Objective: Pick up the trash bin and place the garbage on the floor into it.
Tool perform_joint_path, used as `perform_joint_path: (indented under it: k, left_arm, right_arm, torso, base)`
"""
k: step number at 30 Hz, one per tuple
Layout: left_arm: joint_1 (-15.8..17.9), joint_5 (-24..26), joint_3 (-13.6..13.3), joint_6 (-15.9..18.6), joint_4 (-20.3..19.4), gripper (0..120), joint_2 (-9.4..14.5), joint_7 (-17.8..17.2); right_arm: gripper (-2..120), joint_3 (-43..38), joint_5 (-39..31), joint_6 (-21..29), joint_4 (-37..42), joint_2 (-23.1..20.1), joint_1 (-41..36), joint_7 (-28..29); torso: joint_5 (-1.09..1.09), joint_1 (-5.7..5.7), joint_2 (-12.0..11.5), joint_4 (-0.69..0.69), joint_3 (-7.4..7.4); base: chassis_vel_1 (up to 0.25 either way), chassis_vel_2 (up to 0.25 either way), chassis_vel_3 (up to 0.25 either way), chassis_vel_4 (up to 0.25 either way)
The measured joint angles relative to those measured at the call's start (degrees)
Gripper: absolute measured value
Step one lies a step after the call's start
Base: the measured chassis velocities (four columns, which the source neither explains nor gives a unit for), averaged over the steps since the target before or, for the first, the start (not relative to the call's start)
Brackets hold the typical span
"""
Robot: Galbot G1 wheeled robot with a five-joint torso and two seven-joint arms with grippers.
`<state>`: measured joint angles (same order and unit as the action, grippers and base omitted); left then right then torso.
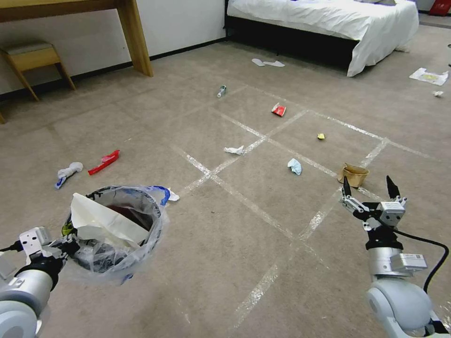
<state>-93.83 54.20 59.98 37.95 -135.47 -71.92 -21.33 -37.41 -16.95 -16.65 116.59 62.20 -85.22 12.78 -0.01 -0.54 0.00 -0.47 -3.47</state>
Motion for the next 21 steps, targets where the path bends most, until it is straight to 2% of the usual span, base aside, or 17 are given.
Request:
perform_joint_path:
  k: [8,21]
  left_arm:
    - [0.05,-0.04,0.29,-0.07,0.65,1,0.21,0.08]
    - [0.30,-0.41,0.16,-0.33,1.66,1,0.32,0.36]
  right_arm:
    - [100,0.57,-0.32,-0.30,-0.56,0.07,1.03,-0.82]
    - [100,0.67,-0.80,-0.30,-0.97,-0.19,1.54,-0.88]
  torso:
    - [0.00,0.01,0.00,0.00,0.01]
    - [0.00,0.00,0.00,-0.01,-0.01]
  base:
    - [-0.008,0.010,0.010,-0.009]
    - [-0.119,0.107,0.118,-0.109]
